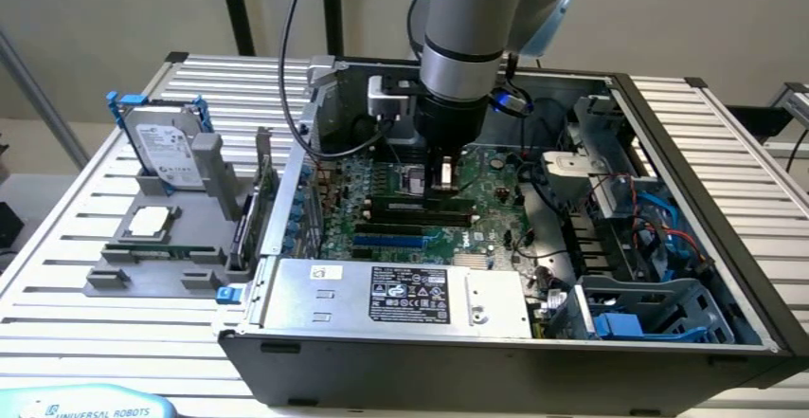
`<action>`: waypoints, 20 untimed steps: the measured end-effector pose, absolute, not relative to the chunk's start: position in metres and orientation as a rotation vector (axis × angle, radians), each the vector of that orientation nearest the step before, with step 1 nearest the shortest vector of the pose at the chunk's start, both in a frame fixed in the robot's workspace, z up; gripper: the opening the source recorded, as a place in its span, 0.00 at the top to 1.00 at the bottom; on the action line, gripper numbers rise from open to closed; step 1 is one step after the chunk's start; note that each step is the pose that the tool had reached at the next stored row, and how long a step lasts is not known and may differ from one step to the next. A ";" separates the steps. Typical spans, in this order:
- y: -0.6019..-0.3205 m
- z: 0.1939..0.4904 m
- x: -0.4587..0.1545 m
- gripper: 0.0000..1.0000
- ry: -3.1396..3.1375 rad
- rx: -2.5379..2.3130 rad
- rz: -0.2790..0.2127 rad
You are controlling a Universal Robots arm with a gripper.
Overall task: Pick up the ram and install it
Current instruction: 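Insert the ram into the slot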
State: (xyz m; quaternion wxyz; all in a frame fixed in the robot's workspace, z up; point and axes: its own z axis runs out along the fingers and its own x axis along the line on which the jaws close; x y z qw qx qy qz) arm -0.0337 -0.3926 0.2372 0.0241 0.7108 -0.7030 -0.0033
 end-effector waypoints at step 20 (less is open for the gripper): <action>-0.392 0.230 -0.034 0.87 -2.193 2.175 -0.004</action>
